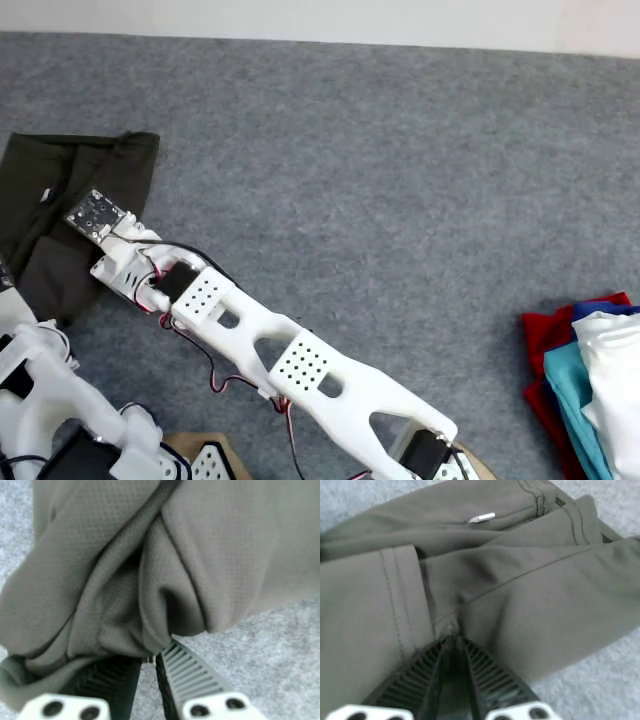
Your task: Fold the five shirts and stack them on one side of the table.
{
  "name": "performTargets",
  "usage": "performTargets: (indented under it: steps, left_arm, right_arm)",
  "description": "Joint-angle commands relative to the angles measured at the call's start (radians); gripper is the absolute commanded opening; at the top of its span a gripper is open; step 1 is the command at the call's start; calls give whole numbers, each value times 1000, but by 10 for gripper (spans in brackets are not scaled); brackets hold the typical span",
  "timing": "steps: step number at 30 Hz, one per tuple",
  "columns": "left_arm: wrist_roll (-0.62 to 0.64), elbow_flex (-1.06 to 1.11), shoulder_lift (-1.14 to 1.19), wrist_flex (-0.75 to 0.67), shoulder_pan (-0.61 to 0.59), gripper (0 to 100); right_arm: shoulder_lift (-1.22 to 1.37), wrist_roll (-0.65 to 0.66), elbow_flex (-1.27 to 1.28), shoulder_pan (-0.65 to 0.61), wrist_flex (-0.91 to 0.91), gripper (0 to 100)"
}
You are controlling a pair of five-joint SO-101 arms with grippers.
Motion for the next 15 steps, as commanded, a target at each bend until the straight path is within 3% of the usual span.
performTargets:
  steps: [1, 4, 11, 15]
  left_arm:
    - [12, -10, -8, -12, -39, 10]
    - [15, -24, -8, -28, -44, 10]
    - [17, -33, -8, -35, -36, 11]
    - [17, -59, -7, -35, -33, 11]
  right_arm:
    - [-94, -18, -50, 22, 306, 8]
    - [-125, -23, -67, 56, 509, 8]
    - [-125, 160, -179, 163, 869, 7]
    - [-127, 186, -268, 186, 1110, 7]
